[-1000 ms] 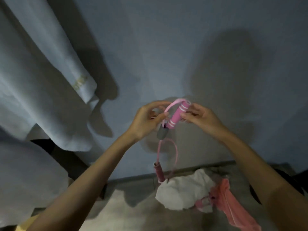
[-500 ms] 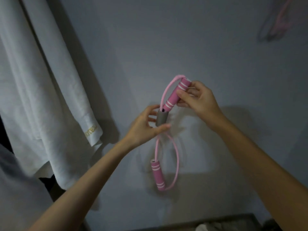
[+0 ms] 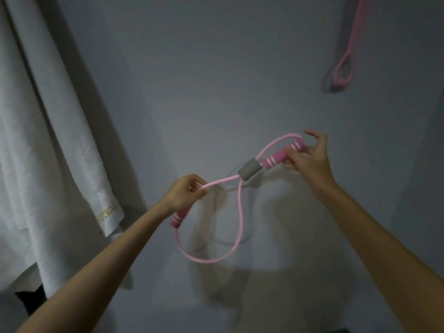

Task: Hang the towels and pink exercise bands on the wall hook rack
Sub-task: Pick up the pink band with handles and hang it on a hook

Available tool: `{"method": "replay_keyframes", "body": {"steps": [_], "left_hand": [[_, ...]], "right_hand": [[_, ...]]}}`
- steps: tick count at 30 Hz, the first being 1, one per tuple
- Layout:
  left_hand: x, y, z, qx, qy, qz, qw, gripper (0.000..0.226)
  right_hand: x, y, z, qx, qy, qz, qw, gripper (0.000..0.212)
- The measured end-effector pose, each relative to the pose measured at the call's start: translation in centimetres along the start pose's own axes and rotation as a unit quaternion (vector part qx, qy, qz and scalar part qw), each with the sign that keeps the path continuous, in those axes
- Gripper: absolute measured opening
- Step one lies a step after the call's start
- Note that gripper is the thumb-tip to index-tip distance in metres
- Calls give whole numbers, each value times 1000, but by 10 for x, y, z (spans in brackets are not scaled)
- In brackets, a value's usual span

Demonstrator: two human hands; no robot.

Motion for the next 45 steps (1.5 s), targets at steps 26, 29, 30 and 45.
{"method": "replay_keyframes", "body": {"steps": [26, 29, 30, 45], "left_hand": [[31, -39, -125, -28, -254, 71, 964, 42], [39, -49, -104, -27, -230, 103, 967, 57], [42, -54, -96, -23, -222, 112, 968, 59], [-7, -76, -162, 152, -192, 70, 967, 7]], "right_hand": [[115, -28, 13, 155, -86, 107, 978, 16], [115, -13, 34, 141, -84, 67, 984, 13], [115, -5, 39, 137, -84, 53, 986, 14], [122, 117, -36, 174, -243, 56, 953, 32]]}}
Point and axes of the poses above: each hand's wrist, its own x-axis away from the middle knuckle, its own y-axis out of the back of the hand, z = x × y, the point moved 7 cm from there along -x, towards the middle knuckle, and after that the axes turned 12 degrees about z, right-handed, at the moved point
